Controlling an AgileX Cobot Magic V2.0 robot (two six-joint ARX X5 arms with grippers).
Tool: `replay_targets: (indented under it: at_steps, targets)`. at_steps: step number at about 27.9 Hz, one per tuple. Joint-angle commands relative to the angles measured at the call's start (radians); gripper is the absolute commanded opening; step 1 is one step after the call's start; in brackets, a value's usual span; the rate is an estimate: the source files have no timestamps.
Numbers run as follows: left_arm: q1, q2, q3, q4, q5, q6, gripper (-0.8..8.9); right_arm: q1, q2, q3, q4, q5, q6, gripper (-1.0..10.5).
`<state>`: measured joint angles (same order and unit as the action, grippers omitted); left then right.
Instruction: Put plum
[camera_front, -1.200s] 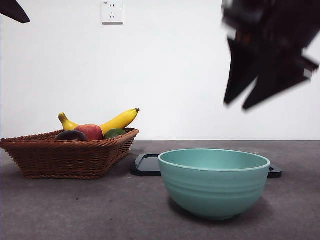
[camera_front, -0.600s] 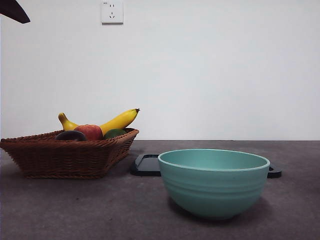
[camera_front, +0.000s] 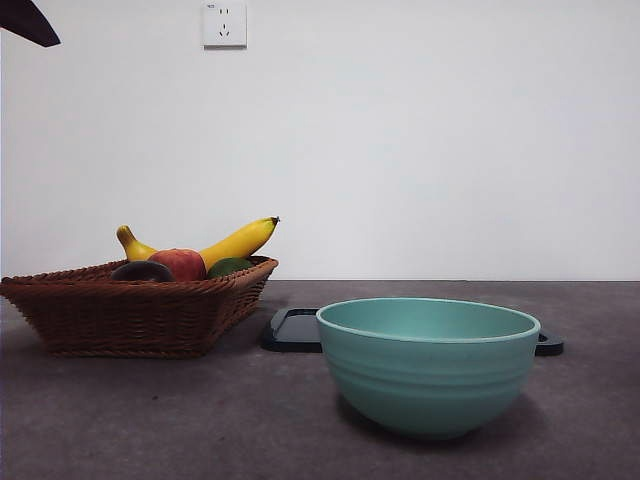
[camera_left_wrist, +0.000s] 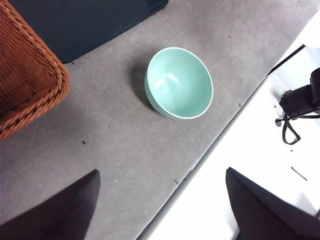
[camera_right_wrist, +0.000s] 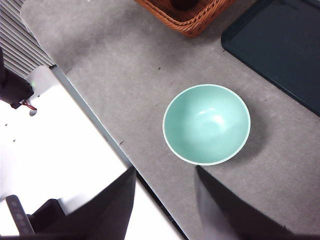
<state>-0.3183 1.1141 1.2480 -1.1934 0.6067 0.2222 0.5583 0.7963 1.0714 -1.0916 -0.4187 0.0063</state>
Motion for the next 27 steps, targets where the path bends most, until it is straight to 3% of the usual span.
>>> replay_targets:
  at_steps: [1,11,14,17,27]
  targets:
    - [-0.004,0.008,0.019,0.005,0.007,-0.002,4.02,0.009,0.006,0.005,0.006,-0.003,-0.011,1.9]
    - [-0.004,0.008,0.019,0.005,0.007,-0.003,3.79,0.009,0.006,0.005,0.006,-0.003,-0.011,1.9]
    - [-0.004,0.008,0.019,0.005,0.007,-0.003,2.20,0.009,0.006,0.005,0.005,-0.003,-0.011,1.7]
    - [-0.004,0.008,0.019,0.005,0.007,-0.003,0.19,0.009,0.006,0.005,0.005,-0.003,-0.011,0.1]
    - [-0.004,0.008,0.019,0.011,0.007,-0.003,0.08,0.009,0.006,0.006,0.005,-0.002,-0.010,0.1]
